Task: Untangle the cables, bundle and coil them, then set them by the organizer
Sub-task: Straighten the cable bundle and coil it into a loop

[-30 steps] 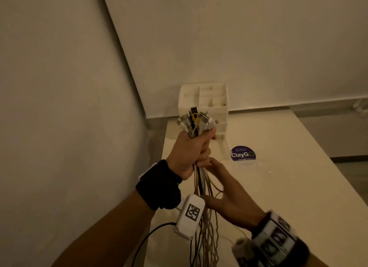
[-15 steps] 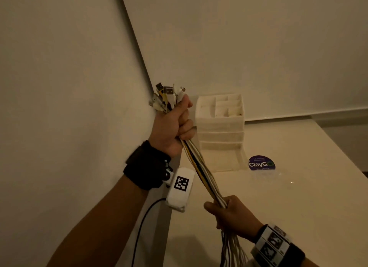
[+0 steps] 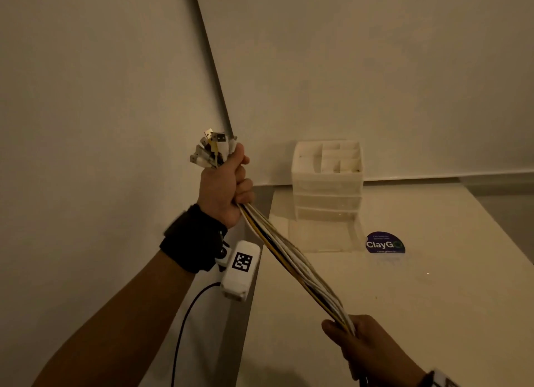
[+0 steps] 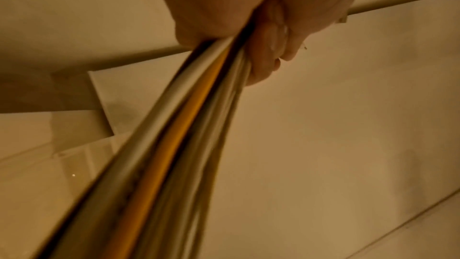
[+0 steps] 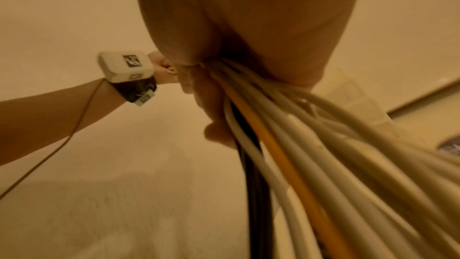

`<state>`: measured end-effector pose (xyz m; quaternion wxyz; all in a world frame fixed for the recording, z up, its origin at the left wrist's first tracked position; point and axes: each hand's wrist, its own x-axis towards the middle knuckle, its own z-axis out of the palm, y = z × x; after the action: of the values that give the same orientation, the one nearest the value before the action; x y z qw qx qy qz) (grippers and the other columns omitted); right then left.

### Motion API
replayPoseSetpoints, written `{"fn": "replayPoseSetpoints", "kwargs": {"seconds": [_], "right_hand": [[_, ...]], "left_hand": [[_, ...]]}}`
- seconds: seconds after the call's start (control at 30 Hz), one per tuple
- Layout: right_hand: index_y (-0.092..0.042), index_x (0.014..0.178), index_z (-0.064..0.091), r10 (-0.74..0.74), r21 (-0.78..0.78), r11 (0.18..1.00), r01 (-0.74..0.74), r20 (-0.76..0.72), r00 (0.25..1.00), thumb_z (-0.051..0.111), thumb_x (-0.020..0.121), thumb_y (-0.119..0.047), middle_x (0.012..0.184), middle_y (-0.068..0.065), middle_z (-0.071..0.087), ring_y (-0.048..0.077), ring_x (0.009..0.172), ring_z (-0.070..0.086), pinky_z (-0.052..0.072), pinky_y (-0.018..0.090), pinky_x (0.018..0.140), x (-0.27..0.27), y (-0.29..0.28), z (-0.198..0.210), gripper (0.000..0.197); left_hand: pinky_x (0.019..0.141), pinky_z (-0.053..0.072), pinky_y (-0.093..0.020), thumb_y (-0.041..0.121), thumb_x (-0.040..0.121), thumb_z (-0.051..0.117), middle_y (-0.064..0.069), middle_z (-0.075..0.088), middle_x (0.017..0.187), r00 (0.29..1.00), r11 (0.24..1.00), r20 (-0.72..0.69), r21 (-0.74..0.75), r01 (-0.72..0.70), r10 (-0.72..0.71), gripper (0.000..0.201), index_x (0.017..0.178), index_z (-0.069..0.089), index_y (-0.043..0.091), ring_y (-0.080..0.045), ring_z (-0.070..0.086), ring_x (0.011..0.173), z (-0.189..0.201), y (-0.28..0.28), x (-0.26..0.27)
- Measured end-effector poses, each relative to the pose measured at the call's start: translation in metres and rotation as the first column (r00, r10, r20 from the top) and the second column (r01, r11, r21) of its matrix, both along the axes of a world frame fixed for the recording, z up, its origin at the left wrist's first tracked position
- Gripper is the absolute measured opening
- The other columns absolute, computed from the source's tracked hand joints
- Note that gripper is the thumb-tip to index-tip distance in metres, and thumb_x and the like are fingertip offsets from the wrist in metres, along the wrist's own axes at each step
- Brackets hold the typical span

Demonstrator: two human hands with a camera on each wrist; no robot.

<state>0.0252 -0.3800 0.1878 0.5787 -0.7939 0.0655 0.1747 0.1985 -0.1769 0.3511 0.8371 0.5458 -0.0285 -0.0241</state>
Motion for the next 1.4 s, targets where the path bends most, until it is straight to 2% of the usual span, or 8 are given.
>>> {"fn": "replayPoseSetpoints", "kwargs": {"seconds": [0.2,0.3,0.53,0.67,0.8,0.9,1.2,1.4], "right_hand": [[-0.029,0.073,0.042,0.264,-0.626,0.774,0.096,0.456,0.850,0.056,0.070,-0.049,0.042,-0.014,0.028,0.005,0.036,0.037,0.035,0.018,0.037,-0.028,-0.014,0.039,0.025],[-0.032,0.072,0.037,0.408,-0.736,0.676,0.028,0.406,0.818,0.060,0.064,-0.056,0.048,-0.018,0.023,0.001,0.034,0.030,0.031,0.013,0.034,-0.032,-0.018,0.061,0.034],[-0.038,0.089,0.061,0.248,-0.236,0.945,-0.225,0.070,0.966,0.071,0.078,-0.049,0.078,-0.019,0.065,-0.002,0.083,0.064,0.042,0.004,0.069,-0.025,-0.010,0.029,0.019],[-0.053,0.137,0.026,0.290,-0.052,0.957,-0.285,0.193,0.937,0.080,0.072,-0.045,0.135,-0.032,0.044,-0.016,0.125,0.040,0.039,0.013,0.103,0.003,-0.003,0.060,0.085],[-0.006,0.079,0.068,0.167,0.247,0.939,-0.241,0.285,0.944,0.076,0.081,-0.026,0.074,0.009,0.069,0.014,0.066,0.065,0.054,0.033,0.069,0.032,0.033,0.067,0.022],[-0.001,0.060,0.057,0.232,0.409,0.872,-0.270,0.141,0.963,0.074,0.080,-0.043,0.050,0.011,0.053,0.018,0.041,0.053,0.051,0.035,0.061,0.030,0.036,0.053,0.049],[-0.021,0.052,0.039,0.283,-0.138,0.957,-0.255,0.243,0.928,0.063,0.087,-0.042,0.045,-0.005,0.040,0.005,0.043,0.040,0.030,0.020,0.052,0.003,0.031,0.039,0.048],[-0.024,0.079,0.054,0.458,-0.336,0.867,-0.369,0.243,0.855,0.056,0.088,-0.054,0.062,-0.009,0.054,0.006,0.060,0.053,0.035,0.020,0.057,-0.008,0.026,0.036,0.032]], "left_hand": [[0.034,0.020,-0.017,0.033,0.095,0.058,0.006,0.023,0.051,0.981,0.989,-0.166,0.130,-0.075,0.096,0.037,0.065,0.043,0.018,-0.007,0.018,0.036,-0.044,0.030,0.006],[0.031,0.020,-0.015,0.036,0.097,0.053,0.006,0.027,0.051,0.974,0.997,-0.215,0.040,-0.066,0.073,0.037,0.065,0.042,0.020,-0.004,0.021,0.033,-0.053,0.038,0.004],[0.029,0.018,-0.013,0.041,0.095,0.049,0.009,0.027,0.047,0.989,0.982,-0.086,-0.155,0.105,-0.120,0.037,0.065,0.040,0.023,-0.002,0.020,0.031,-0.004,-0.003,-0.036],[0.034,0.016,-0.014,0.040,0.087,0.059,0.006,0.025,0.047,0.969,0.972,-0.076,-0.034,0.235,-0.236,0.037,0.059,0.041,0.024,-0.004,0.019,0.033,-0.022,-0.056,-0.075],[0.035,0.016,-0.015,0.036,0.095,0.054,0.007,0.024,0.046,0.951,0.956,-0.107,0.022,0.293,-0.289,0.037,0.062,0.042,0.022,-0.004,0.019,0.034,-0.024,-0.077,-0.084],[0.034,0.015,-0.015,0.040,0.092,0.052,0.007,0.019,0.047,0.944,0.948,-0.096,0.002,0.319,-0.317,0.039,0.063,0.035,0.022,-0.004,0.016,0.034,-0.015,-0.062,-0.072],[0.032,0.017,-0.012,0.040,0.088,0.052,0.007,0.026,0.050,0.975,0.977,-0.091,0.052,0.207,-0.202,0.031,0.068,0.041,0.019,-0.003,0.019,0.033,-0.004,0.002,-0.050],[0.034,0.021,-0.014,0.033,0.097,0.052,0.004,0.026,0.053,0.970,0.959,-0.222,0.239,0.150,-0.096,0.035,0.066,0.041,0.020,-0.006,0.019,0.036,-0.040,0.039,-0.043]]}}
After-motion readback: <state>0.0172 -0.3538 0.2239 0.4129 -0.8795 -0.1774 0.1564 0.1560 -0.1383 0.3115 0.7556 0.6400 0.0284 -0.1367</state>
